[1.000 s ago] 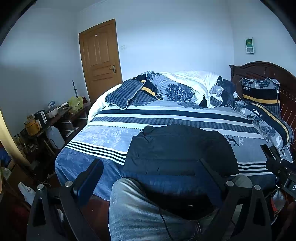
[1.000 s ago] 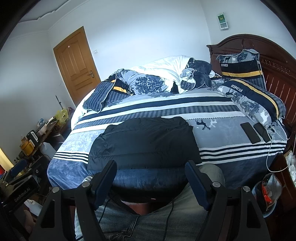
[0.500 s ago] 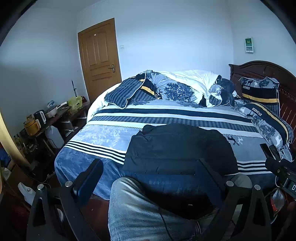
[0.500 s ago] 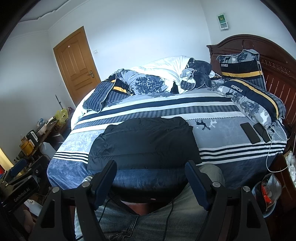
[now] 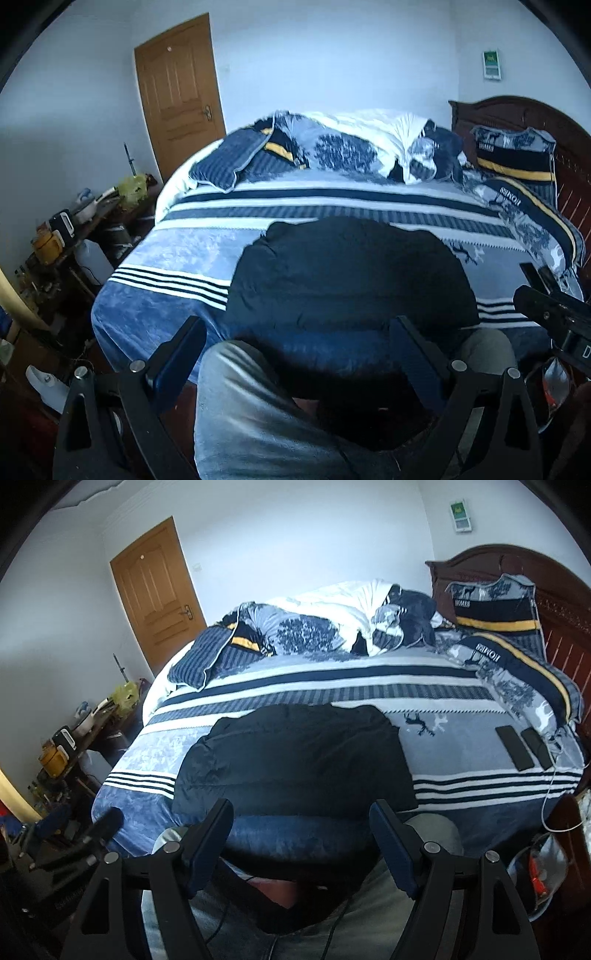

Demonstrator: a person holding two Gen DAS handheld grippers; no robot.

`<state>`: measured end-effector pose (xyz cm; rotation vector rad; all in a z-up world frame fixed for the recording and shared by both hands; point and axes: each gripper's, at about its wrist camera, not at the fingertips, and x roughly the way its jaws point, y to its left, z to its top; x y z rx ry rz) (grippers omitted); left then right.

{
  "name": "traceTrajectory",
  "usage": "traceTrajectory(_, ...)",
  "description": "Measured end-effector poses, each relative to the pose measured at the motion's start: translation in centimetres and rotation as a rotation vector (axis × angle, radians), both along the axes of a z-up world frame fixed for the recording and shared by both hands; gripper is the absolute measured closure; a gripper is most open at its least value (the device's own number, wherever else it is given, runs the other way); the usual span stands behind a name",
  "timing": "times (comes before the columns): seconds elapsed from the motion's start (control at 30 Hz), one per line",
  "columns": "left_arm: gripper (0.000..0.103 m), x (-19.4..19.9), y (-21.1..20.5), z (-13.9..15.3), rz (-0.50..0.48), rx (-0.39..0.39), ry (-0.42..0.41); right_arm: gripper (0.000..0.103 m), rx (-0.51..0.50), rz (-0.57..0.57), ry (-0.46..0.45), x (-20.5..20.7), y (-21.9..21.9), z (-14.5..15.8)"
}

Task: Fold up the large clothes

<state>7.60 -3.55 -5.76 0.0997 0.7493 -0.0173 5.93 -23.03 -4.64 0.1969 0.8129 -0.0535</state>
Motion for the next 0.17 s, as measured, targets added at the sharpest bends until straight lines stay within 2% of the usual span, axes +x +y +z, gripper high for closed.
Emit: traceTrajectory(0.17, 0.004, 3.2, -0.1, -1.9, 0.023, -0.003, 0.063, 0.024, 0.033, -0.028, 0.060, 2.6, -1.3, -2.1)
